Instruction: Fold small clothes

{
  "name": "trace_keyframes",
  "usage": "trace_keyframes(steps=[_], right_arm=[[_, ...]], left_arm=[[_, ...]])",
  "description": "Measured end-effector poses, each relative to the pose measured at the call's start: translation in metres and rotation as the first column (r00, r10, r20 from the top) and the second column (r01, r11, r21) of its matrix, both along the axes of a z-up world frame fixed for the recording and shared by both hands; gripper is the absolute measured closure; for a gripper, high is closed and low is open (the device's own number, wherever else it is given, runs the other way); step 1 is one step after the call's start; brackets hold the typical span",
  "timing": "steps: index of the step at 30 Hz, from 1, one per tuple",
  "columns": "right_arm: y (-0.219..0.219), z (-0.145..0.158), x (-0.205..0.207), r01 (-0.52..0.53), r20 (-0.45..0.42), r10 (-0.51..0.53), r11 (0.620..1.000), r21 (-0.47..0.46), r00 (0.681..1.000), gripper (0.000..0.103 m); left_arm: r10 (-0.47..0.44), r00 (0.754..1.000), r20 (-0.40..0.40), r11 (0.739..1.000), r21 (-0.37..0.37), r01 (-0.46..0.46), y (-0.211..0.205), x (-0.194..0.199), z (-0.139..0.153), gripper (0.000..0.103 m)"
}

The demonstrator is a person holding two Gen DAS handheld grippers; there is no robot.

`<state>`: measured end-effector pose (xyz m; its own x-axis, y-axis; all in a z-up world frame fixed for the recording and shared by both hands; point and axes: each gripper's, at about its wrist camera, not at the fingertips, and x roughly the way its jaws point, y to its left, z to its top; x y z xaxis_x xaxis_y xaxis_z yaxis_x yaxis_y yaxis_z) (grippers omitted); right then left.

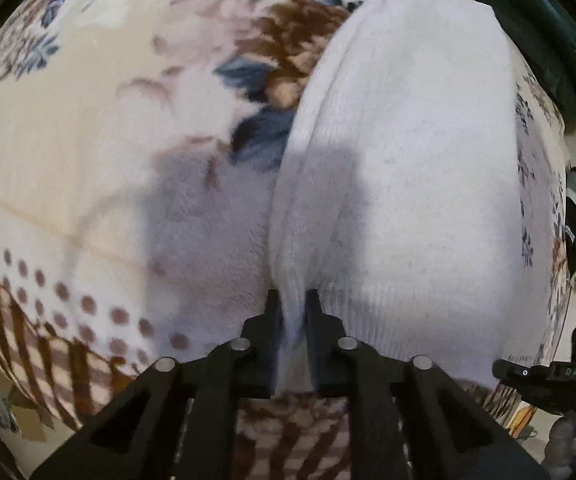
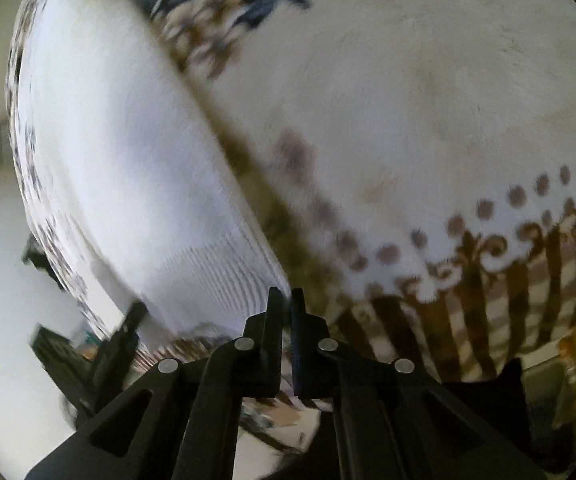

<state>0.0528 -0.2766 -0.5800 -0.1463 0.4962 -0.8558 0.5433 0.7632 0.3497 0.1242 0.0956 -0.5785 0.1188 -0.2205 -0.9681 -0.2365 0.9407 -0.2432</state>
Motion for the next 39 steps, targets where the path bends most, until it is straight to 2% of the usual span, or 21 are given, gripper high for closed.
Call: trace_keyframes(steps=[2,6,9,11,12,13,15,17,18,19,20,21,22,28,31,34,35,36,37,38,39], right_arm=[[0.008,0.004,0.003,-0.032,0.013,0.032,0.999,-0.007,0.999,0.101],[0.011,-0.003,-0.002,-0.016,-0.009,0.016,1.0,-0.018,1.0,0.101],[0.025,-0.02,0.018,-0.019,-0.034,0.018,1.0,-0.025,0.999,0.101],[0.028,-0.028,0.022,-0.021,-0.049,0.019,0.999,-0.028,0.999,0.101],[0.032,-0.033,0.021,-0.021,-0.059,0.019,0.999,-0.031,0.998,0.101],[0.035,-0.036,0.022,-0.025,-0.064,0.023,0.999,-0.032,0.998,0.101],[0.042,-0.039,0.021,-0.04,-0.065,0.037,0.998,-0.048,0.997,0.101],[0.052,-0.044,0.026,-0.038,-0.064,0.034,0.998,-0.057,0.997,0.101],[0.054,-0.044,0.026,-0.033,-0.067,0.029,0.998,-0.05,0.997,0.101],[0.055,-0.043,0.027,-0.027,-0.069,0.024,0.999,-0.045,0.997,0.101],[0.054,-0.044,0.028,-0.02,-0.073,0.017,0.999,-0.039,0.997,0.101],[0.053,-0.044,0.028,-0.014,-0.077,0.011,0.999,-0.033,0.997,0.101],[0.049,-0.044,0.029,-0.009,-0.082,0.007,1.0,-0.029,0.997,0.101],[0.041,-0.03,0.024,-0.028,-0.093,0.027,1.0,-0.008,0.995,0.101],[0.055,-0.038,0.021,-0.054,-0.118,0.051,0.998,-0.019,0.992,0.101],[0.059,-0.049,0.024,-0.087,-0.131,0.081,0.995,-0.044,0.988,0.101],[0.063,-0.053,0.027,-0.105,-0.128,0.099,0.993,-0.045,0.987,0.101],[0.069,-0.055,0.035,-0.159,-0.119,0.155,0.987,-0.031,0.981,0.1],[0.072,-0.054,0.04,-0.192,-0.109,0.187,0.981,-0.039,0.976,0.1],[0.073,-0.05,0.046,-0.215,-0.088,0.211,0.976,-0.04,0.974,0.097],[0.073,-0.045,0.052,-0.224,-0.067,0.223,0.975,-0.006,0.972,0.089]], left_arm=[[0.0,1.0,0.018,1.0,0.025,-0.001,0.004,-0.001,0.006,0.095],[0.085,0.996,-0.009,0.994,0.066,-0.085,0.037,-0.01,0.001,0.097],[0.162,0.986,-0.034,0.986,-0.037,-0.163,0.064,-0.016,-0.005,0.096],[0.167,0.985,-0.037,0.982,-0.078,-0.169,0.067,-0.017,-0.002,0.091],[0.162,0.986,-0.035,0.983,-0.083,-0.164,0.067,-0.017,0.0,0.078],[0.155,0.988,-0.026,0.983,-0.093,-0.157,0.066,-0.017,0.004,0.057],[0.148,0.989,0.011,0.979,-0.146,-0.145,0.058,-0.017,0.011,0.038],[0.12,0.992,0.024,0.975,-0.193,-0.114,0.045,-0.013,0.01,0.037],[0.079,0.997,0.011,0.981,-0.177,-0.076,0.033,-0.006,0.006,0.038],[0.052,0.999,0.002,0.988,-0.148,-0.051,0.024,-0.005,0.002,0.043],[0.023,1.0,0.01,0.991,-0.133,-0.022,0.016,-0.002,0.0,0.059],[-0.007,1.0,0.013,0.992,-0.125,0.009,0.007,0.0,-0.003,0.097],[-0.016,1.0,0.009,0.994,-0.106,0.017,0.003,0.001,-0.005,0.098],[0.061,0.996,0.071,0.995,-0.088,-0.055,0.029,-0.011,0.01,0.099],[0.089,0.995,0.034,0.993,-0.085,-0.086,0.042,-0.005,-0.005,0.1],[0.106,0.994,-0.016,0.984,-0.139,-0.108,0.048,0.001,-0.026,0.097],[0.101,0.994,-0.029,0.978,-0.179,-0.105,0.05,0.0,-0.026,0.095],[0.093,0.995,-0.046,0.976,-0.194,-0.1,0.05,0.002,-0.026,0.095],[0.089,0.995,-0.053,0.976,-0.195,-0.098,0.051,0.003,-0.024,0.084],[0.083,0.995,-0.049,0.969,-0.227,-0.092,0.053,0.003,-0.02,0.078],[0.077,0.996,-0.032,0.961,-0.265,-0.083,0.055,0.004,-0.015,0.063]])
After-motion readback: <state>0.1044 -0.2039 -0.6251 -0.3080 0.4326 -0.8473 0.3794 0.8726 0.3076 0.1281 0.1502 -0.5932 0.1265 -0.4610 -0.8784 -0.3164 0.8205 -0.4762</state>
